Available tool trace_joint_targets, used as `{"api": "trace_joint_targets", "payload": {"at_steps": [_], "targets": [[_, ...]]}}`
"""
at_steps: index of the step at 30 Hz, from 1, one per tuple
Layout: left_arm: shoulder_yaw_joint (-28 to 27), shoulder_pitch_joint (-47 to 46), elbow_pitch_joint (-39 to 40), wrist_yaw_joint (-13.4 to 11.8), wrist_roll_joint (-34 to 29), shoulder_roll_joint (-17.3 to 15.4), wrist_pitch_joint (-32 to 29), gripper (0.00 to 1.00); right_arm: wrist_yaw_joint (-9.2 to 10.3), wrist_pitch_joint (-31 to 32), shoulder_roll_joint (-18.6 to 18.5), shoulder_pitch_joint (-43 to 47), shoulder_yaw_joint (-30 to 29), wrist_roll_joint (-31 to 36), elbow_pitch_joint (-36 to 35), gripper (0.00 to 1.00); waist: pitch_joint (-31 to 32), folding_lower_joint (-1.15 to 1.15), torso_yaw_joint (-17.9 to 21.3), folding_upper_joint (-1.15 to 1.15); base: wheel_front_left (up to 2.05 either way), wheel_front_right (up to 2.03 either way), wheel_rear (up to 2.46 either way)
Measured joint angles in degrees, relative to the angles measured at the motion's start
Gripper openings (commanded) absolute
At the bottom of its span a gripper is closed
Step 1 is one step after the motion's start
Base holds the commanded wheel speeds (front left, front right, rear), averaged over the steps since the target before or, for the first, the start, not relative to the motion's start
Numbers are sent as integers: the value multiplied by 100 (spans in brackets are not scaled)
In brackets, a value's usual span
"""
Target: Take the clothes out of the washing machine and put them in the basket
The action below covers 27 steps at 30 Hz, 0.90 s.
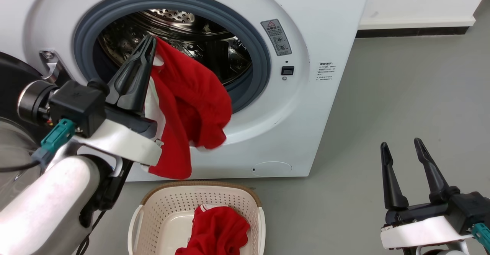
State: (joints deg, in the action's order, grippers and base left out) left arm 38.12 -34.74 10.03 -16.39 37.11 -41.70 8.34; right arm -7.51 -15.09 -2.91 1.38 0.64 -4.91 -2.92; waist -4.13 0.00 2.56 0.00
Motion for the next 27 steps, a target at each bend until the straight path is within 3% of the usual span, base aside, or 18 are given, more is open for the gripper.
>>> {"api": "trace_joint_targets", "payload": {"at_steps": [16,27], "targets": [[-53,300,1103,-439,-208,-425,-249,0,0,0,1,73,8,-9,32,100,133,0,-90,0,0,0,0],[298,1106,889,-442,79,-286,-125,0,0,0,1,56,46,16,-8,100,-11,0,-162,0,0,0,0]]}}
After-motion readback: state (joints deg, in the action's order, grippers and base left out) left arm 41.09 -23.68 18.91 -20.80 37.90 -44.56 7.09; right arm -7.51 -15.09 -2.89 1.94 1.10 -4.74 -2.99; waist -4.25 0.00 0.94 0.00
